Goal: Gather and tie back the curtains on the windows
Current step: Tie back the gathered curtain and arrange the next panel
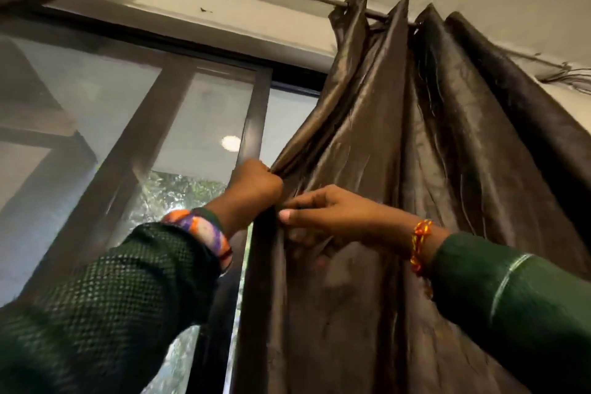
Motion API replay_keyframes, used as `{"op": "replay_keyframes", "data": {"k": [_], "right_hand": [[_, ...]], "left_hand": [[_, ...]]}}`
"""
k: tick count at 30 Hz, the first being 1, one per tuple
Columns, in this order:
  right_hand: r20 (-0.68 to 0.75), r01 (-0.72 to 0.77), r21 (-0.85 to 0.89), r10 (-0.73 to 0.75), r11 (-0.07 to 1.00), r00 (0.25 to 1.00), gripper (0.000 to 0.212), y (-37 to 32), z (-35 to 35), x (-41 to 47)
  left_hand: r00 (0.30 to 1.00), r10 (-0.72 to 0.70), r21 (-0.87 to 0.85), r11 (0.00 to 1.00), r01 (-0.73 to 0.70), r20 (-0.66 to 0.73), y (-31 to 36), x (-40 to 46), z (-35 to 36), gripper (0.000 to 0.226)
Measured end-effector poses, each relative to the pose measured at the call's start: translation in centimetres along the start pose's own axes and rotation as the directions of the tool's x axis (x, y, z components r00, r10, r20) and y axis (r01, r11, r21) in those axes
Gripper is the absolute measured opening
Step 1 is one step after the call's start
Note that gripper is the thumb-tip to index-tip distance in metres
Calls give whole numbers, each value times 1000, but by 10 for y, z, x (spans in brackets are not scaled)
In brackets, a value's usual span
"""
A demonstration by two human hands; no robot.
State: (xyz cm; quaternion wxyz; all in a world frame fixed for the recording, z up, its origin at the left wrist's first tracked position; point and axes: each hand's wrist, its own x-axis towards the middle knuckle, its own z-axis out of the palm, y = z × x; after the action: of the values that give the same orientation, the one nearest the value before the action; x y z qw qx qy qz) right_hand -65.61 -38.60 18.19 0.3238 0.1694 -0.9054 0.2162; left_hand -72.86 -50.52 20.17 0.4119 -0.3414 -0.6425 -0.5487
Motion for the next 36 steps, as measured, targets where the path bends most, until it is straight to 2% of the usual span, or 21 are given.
{"op": "replay_keyframes", "data": {"k": [2,4,7,9,10,12,13,15,18,20,22,24,26,27,29,31,33,35,36], "right_hand": [[-56,7,22,-6,1000,998,31,3,-20,-5],[-222,21,2,-20,1000,975,28,10,-46,-6],[-515,29,-158,-107,987,850,18,30,-99,-15],[-667,-53,-348,-208,936,715,16,47,-134,-24],[-712,-144,-424,-231,894,663,18,55,-150,-30],[-764,-288,-473,-225,833,605,27,71,-179,-43],[-782,-349,-472,-201,810,590,38,80,-192,-47],[-839,-512,-433,-124,742,529,68,100,-217,-57],[-907,-679,-310,9,666,422,88,143,-255,-65],[-917,-695,-225,93,682,388,111,172,-274,-73],[-911,-661,-173,136,730,389,124,194,-284,-78],[-902,-613,-78,206,787,379,127,203,-282,-83],[-905,-574,44,277,818,325,128,215,-288,-85],[-901,-562,61,288,825,324,127,220,-291,-85],[-881,-552,51,298,832,367,116,228,-294,-83],[-863,-534,24,287,845,416,81,229,-296,-82],[-808,-504,-91,232,859,541,57,224,-293,-78],[-745,-408,-226,114,884,658,51,209,-283,-72],[-725,-357,-281,46,891,687,52,200,-276,-67]], "left_hand": [[999,1,78,997,3,-52,-3,4,-3,15],[996,9,157,988,5,-89,-10,10,-5,12],[988,6,278,960,38,-157,-23,17,-7,13],[981,-10,366,927,82,-195,-32,21,-9,18],[978,-17,407,908,103,-210,-35,24,-10,19],[968,-29,470,870,147,-249,-42,30,-12,20],[960,-33,498,850,173,-277,-45,32,-14,21],[939,-30,536,814,222,-342,-49,34,-15,24],[913,-42,577,763,291,-405,-50,30,-16,29],[913,-74,591,741,319,-401,-47,26,-15,32],[919,-130,582,739,340,-372,-41,21,-13,36],[945,-183,598,737,314,-270,-31,17,-9,38],[971,-209,568,787,240,-120,-18,19,-1,49],[981,-180,541,820,189,-71,-11,21,3,52],[994,-107,441,891,112,-36,9,20,18,49],[1000,-23,332,943,27,-17,34,18,40,45],[997,63,326,944,-46,-41,51,23,61,51],[982,164,407,907,-112,-95,65,28,78,46],[971,217,460,876,-146,-104,69,31,85,45]]}}
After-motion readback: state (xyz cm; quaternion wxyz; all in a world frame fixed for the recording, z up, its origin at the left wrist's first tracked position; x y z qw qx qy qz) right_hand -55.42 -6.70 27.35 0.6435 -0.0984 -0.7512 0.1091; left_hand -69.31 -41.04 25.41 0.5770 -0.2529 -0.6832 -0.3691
